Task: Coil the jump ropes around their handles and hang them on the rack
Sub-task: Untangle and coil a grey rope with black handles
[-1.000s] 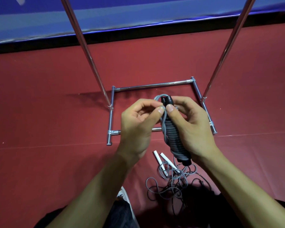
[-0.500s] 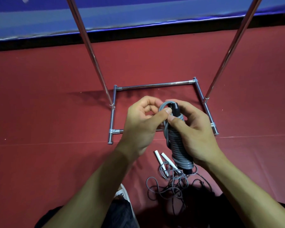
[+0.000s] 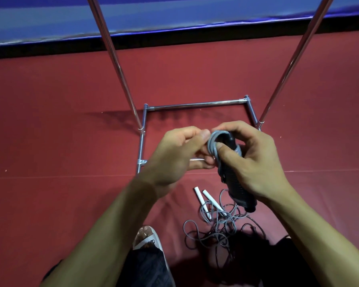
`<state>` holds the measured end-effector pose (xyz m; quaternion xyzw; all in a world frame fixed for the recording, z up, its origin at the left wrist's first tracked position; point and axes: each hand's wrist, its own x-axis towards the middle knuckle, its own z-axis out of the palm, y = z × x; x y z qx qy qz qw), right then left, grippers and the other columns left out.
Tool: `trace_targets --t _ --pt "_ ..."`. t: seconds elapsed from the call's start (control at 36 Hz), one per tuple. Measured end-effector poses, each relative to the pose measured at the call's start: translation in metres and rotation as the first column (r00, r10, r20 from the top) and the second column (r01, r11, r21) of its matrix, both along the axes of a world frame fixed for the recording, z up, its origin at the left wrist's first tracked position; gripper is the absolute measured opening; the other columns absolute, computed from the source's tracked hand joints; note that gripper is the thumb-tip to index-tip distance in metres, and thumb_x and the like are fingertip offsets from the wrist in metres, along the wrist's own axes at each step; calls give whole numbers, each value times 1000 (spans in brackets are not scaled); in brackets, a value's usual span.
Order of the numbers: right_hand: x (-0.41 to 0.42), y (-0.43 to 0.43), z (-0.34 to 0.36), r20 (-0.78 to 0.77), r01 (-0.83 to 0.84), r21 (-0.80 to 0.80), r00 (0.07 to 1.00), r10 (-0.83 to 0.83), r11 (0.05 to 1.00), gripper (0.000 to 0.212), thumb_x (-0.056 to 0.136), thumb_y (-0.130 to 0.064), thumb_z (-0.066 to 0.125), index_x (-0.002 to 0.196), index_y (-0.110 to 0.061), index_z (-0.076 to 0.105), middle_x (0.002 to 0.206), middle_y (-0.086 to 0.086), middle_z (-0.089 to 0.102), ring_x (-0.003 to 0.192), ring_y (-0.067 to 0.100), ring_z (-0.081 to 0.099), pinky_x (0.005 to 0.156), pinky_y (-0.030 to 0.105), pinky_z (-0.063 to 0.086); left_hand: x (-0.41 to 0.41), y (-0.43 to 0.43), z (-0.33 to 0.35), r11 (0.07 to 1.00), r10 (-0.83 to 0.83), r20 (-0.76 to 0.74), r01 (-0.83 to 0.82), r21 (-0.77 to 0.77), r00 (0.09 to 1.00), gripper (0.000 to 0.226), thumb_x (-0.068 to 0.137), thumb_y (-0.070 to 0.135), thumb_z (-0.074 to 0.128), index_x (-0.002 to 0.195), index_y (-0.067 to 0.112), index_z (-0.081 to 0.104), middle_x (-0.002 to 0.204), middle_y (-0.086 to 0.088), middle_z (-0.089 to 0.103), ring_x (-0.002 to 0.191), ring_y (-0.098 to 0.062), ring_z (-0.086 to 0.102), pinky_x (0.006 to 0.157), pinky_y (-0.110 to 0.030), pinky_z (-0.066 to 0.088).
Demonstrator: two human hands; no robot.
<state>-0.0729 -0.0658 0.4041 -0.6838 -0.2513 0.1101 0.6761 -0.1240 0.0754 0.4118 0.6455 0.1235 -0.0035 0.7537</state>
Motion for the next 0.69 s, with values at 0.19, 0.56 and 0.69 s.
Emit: trace_targets --t 0.19,0.56,0.69 --pt "-5 -2 4 -5 -79 -38 997 79 996 22 79 -2 65 86 -23 64 72 -4 62 48 11 53 42 34 46 -2 16 3 966 -216 -182 182 -186 959 19 96 12 49 83 5 62 67 -5 64 59 -10 63 64 -24 58" --pt "0 -3 -2 -4 -145 -149 989 146 978 22 83 -2 65 84 -24 66 61 14 59 46 12 51 44 36 43 7 19 -5 926 -260 -313 144 -350 913 20 88 -4 49 70 5 48 56 -2 35 45 -8 32 46 -22 44" --pt "2 -4 0 -12 -193 -149 981 193 970 21 86 -2 65 86 -23 66 60 15 58 46 16 50 43 41 42 8 17 -7 894 -296 -321 143 -425 900 16 70 2 56 75 11 43 65 0 26 44 -5 27 41 -16 32"
